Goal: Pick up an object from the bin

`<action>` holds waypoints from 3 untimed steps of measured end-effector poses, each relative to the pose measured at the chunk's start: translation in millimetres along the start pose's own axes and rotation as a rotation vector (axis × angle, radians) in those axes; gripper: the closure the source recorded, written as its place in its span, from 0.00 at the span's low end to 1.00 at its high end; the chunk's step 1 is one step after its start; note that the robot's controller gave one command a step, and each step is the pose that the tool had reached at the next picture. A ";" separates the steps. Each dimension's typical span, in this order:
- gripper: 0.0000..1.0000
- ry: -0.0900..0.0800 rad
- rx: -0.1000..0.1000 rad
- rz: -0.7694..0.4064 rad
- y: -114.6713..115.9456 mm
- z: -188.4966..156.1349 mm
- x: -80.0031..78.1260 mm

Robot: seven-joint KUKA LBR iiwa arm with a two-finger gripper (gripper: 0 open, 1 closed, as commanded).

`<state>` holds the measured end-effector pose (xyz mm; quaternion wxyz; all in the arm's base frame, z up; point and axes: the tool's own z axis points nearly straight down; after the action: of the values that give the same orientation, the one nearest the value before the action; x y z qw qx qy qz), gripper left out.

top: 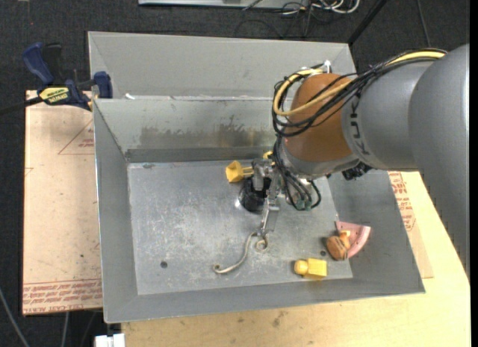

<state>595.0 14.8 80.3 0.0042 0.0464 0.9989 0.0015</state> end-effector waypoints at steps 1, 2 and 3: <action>1.00 -0.003 0.003 -0.003 -1.8 3.5 -36.6; 1.00 -0.003 0.004 -0.003 -1.8 3.6 -36.6; 1.00 -0.003 0.004 -0.003 -1.7 3.6 -36.6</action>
Offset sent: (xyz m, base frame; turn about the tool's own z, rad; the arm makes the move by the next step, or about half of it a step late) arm 0.0000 0.0000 0.0000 0.0000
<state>631.3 9.7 77.0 0.0055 0.0449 0.9990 -0.0005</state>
